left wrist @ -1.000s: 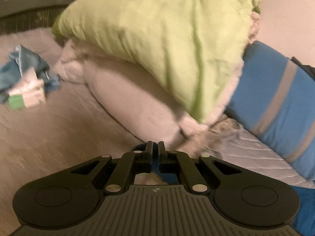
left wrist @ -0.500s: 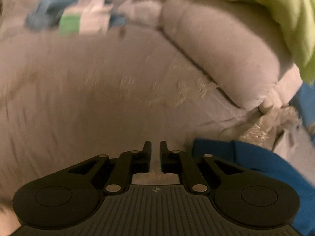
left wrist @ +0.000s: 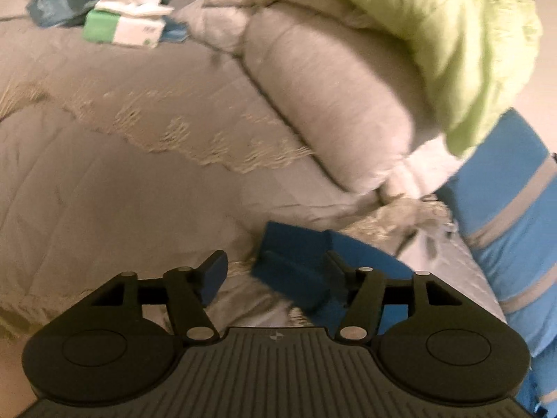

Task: Fold clothes
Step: 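Grasp the ribbed sleeve cuff with the left gripper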

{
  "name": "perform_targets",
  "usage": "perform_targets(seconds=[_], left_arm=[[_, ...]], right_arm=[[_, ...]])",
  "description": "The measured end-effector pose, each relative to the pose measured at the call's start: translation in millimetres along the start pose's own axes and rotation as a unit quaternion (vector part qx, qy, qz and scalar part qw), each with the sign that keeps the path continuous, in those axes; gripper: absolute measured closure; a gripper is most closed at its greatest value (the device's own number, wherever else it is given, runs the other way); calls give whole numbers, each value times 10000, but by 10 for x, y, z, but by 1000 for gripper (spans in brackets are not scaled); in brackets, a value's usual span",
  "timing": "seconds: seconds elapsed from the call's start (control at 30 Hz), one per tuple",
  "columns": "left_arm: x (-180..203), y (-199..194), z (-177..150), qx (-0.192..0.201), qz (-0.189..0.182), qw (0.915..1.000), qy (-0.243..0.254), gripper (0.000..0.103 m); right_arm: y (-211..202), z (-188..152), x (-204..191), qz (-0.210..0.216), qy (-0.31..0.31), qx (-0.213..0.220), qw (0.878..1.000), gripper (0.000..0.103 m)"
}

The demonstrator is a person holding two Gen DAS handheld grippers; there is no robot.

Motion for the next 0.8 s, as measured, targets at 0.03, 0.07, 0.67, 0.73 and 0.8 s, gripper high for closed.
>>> perform_targets(seconds=[0.03, 0.07, 0.67, 0.73, 0.8], left_arm=[[48, -26, 18, 25, -60, 10000, 60, 42], [97, -48, 42, 59, -122, 9998, 139, 41], [190, -100, 156, 217, -956, 9952, 18, 33], [82, -50, 71, 98, -1056, 9933, -461, 33], [-14, -2, -28, -11, -1152, 9893, -896, 34]], right_arm=[[6, -7, 0, -28, -23, -15, 10000, 0], [13, -15, 1, -56, -46, -30, 10000, 0], [17, -34, 8, -157, -202, -19, 9997, 0], [11, -28, 1, -144, -220, -2, 9997, 0], [9, -28, -3, -147, -229, 1, 9996, 0]])
Point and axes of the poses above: each gripper's, at about its wrist camera, not at the fingertips, and y roughly the way its jaws point, x to its right, z to its top, the point moved 10 cm from there along y, roughly the way its jaws point, and after that the axes turned 4 degrees about -z, right-handed, at the moved point
